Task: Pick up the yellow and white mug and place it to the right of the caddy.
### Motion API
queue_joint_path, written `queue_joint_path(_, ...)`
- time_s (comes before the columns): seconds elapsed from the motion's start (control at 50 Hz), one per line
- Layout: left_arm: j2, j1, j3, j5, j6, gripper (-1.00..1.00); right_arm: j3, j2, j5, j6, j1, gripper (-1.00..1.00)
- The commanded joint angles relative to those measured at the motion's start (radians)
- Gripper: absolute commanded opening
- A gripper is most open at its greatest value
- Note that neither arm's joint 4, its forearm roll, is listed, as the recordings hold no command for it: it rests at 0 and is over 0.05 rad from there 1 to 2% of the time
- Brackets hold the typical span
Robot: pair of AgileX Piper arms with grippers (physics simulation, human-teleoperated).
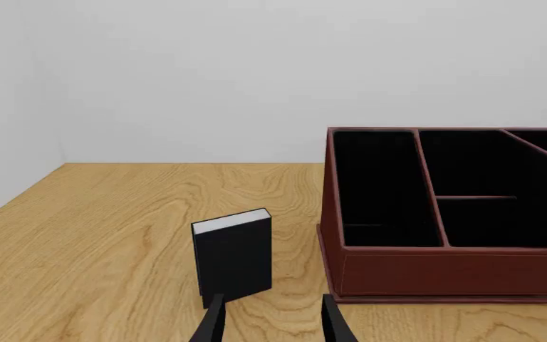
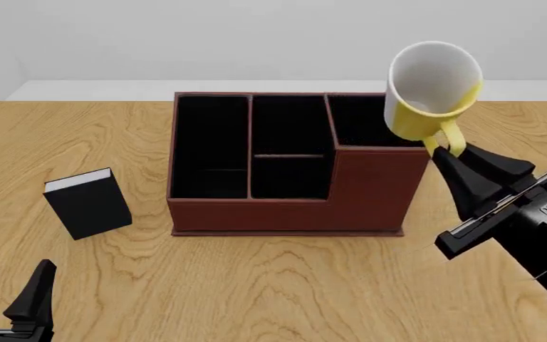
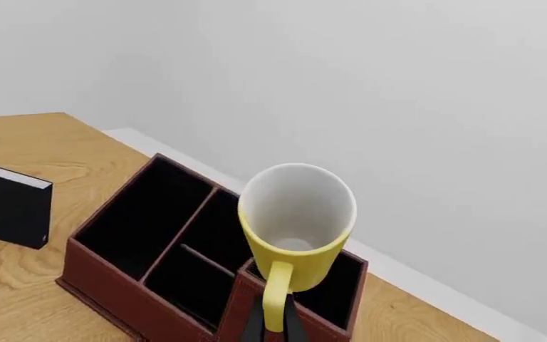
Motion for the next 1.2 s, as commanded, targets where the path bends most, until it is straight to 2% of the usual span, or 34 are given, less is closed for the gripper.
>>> queue_joint_path(0.02,0.000,0.000,0.000,0.000,0.000,1.00,-0.006,-0.018,0.013,0.015,-0.037,-1.00)
queue_joint_path(0.48,0.000,0.000,0.000,0.000,0.000,1.00,0.003,-0.044,0.035,0.019,-0.114,-1.00)
queue_joint_path(0.7,0.000,0.000,0.000,0.000,0.000,1.00,-0.012,-0.078,0.075,0.028,-0.145,-1.00)
queue_joint_path(1.2,0.000,0.000,0.000,0.000,0.000,1.00,-0.007,-0.071,0.071,0.044,-0.224,-1.00)
